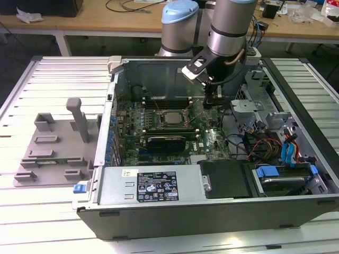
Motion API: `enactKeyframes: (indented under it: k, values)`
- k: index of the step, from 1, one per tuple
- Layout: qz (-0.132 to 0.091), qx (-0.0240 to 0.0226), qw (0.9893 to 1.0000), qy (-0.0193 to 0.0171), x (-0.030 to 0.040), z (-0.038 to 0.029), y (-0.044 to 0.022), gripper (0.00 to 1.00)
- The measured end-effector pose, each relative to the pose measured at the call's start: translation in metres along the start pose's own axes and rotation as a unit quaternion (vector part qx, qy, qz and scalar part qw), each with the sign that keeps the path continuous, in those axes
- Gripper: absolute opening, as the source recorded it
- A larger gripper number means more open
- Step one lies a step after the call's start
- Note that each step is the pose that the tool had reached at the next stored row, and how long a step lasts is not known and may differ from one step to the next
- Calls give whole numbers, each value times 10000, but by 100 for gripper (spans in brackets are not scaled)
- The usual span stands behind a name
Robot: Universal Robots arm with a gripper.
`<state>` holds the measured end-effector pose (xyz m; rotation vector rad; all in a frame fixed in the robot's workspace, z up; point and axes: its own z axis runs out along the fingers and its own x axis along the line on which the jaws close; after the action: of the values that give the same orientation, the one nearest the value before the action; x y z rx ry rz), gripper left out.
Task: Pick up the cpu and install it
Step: 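Close the cpu cover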
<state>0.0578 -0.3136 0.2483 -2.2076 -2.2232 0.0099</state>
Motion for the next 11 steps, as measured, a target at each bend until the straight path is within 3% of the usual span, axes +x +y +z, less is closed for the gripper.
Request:
enactKeyframes:
  k: [2,3,5,9,11]
  values:
    - [0,0,10000,0,1,1,-60,11]
    - [0,-1,10000,0,1,2,-180,11]
    - [1,-4,10000,0,2,3,-349,11]
    - [0,-12,10000,0,4,7,-621,11]
    - [0,-12,10000,-1,5,7,-658,11]
